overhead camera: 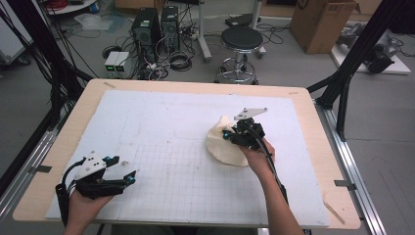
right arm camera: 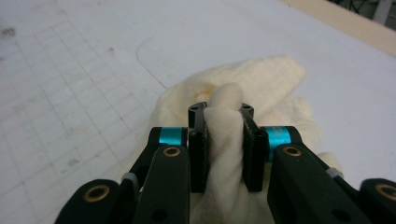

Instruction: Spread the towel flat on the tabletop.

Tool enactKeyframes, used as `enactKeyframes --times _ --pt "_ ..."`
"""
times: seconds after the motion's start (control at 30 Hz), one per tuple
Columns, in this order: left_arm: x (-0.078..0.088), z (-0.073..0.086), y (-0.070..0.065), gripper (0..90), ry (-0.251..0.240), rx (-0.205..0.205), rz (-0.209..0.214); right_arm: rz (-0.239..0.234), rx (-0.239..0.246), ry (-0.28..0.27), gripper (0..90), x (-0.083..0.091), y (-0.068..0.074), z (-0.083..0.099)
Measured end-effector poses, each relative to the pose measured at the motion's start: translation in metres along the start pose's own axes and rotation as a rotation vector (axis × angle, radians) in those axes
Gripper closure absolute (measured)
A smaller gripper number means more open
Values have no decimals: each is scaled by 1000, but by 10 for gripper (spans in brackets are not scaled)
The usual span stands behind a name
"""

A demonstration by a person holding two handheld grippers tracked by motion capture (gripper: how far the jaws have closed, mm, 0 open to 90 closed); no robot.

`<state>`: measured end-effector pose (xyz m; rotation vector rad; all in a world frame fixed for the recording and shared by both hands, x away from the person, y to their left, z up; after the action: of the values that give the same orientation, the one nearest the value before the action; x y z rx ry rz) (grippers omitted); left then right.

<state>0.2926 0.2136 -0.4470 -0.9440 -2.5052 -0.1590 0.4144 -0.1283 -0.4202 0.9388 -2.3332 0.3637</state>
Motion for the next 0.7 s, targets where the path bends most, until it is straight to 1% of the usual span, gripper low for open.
enactKeyframes --times 0.03,0.07,0.13,0.17,0.2,0.23,0.3,0.4,0.53,0.57,0.6,0.67,0.7 --pt "0 0 0 208 -1 -1 1 0 0 0 773 0 0 0" --pt "0 0 0 207 0 1 -1 -8 11 -18 774 3 7 -8" --pt "1 0 0 207 0 2 0 -14 17 -26 774 5 10 -11" --pt "1 0 0 207 -1 2 0 -26 22 -38 774 6 15 -16" --pt "1 0 1 208 -2 4 -2 -35 42 -53 774 8 23 -25" --pt "1 0 1 208 -4 5 -4 -35 42 -53 774 8 23 -25" --pt "1 0 1 207 -3 3 -4 -59 55 -71 774 9 35 -34" --pt "1 0 2 208 -3 4 -3 -89 95 -87 774 9 53 -45" --pt "2 0 1 207 -4 3 -2 -127 130 -97 773 5 76 -56" --pt "2 0 2 207 -6 4 -3 -156 145 -96 773 1 89 -59" --pt "2 0 2 207 -5 5 -4 -156 145 -96 773 1 89 -59" --pt "2 0 2 207 -6 5 -4 -170 163 -86 771 -6 100 -59" --pt "2 0 2 207 -8 5 -4 -172 169 -75 769 -10 103 -58"
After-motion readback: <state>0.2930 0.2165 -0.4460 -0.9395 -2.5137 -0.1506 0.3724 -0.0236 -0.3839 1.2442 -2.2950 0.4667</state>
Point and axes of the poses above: each handheld gripper's, and its own axes: x roughly backward along the jaws, z roughly out of its underside, y roughly to its left, the point moved 8 cm from there along -x, roughly forward along the jaws, and after that the axes turned 4 degrees about z, right-handed, at the moved point
